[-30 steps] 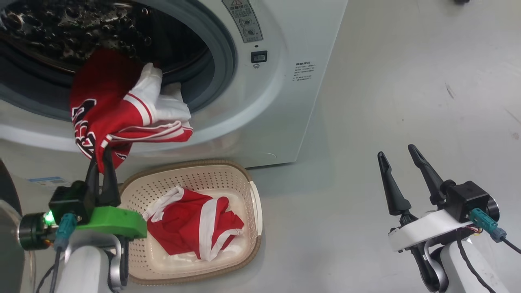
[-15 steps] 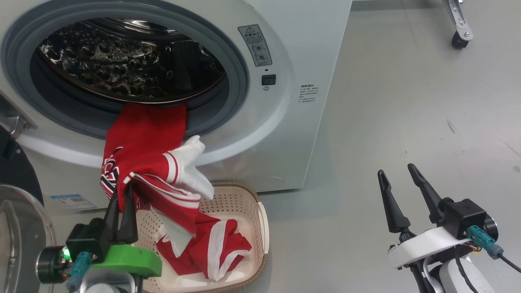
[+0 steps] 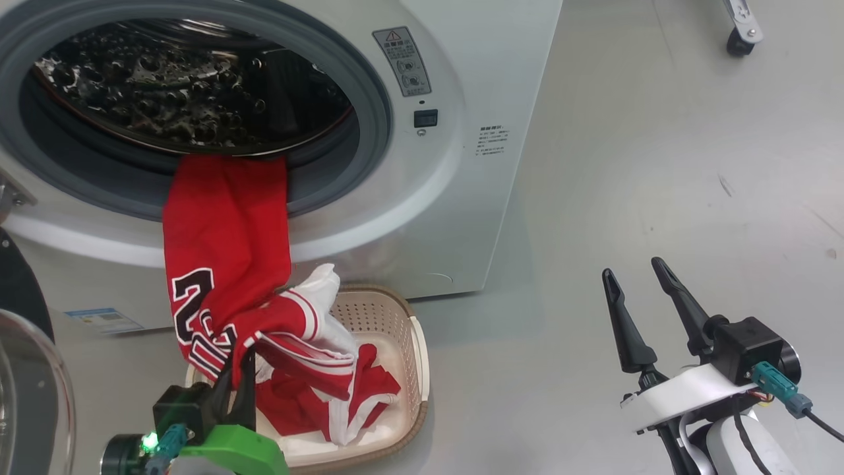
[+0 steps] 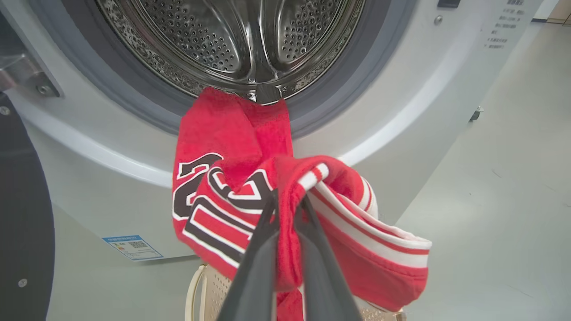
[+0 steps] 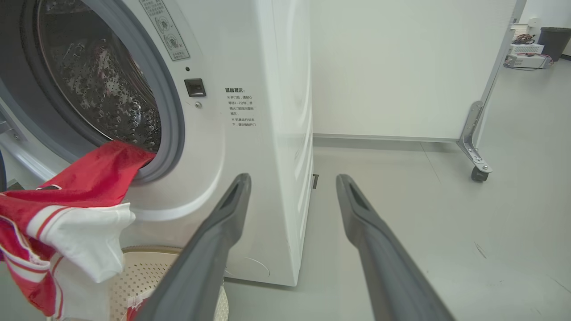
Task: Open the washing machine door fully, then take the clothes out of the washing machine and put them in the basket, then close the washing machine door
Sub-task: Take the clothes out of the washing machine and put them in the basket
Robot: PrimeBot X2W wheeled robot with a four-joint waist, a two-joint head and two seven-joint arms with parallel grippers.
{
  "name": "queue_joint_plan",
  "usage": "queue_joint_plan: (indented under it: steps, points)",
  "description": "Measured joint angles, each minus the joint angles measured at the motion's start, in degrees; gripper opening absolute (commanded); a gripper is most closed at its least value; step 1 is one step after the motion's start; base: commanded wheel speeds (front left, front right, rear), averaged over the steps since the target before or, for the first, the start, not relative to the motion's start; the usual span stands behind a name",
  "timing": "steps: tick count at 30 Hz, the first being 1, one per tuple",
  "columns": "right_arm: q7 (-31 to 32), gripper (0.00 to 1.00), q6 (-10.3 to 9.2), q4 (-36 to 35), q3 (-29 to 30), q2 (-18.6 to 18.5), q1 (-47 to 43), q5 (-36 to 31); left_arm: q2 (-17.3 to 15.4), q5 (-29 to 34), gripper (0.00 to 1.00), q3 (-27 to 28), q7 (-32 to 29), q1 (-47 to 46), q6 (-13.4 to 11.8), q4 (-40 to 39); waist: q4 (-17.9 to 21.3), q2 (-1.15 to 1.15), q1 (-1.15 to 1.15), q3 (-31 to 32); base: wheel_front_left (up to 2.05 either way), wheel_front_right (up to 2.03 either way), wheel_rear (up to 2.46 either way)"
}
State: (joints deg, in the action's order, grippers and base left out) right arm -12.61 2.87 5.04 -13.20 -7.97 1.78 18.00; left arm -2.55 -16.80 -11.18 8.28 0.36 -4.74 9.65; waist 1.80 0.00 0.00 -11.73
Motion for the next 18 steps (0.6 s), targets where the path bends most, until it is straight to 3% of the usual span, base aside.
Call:
queue_joint_plan:
  steps: [8,18]
  points:
    - [0.7,1.00,0.08,-2.0,-0.5,0.2,0.2,0.0,0.0,-2.0,0.00,-0.8,-2.5,-1.6,0.9,5.8,1.8,0.00,0.00,-3.1,0.00,0.00,0.00]
    - [1.0,1.00,0.58,-4.1,-0.5,-0.2,2.5,0.1,0.1,-3.2,0.00,-1.4,-4.8,-11.4,1.6,14.2,4.2,0.00,0.00,-8.8,0.00,0.00,0.00]
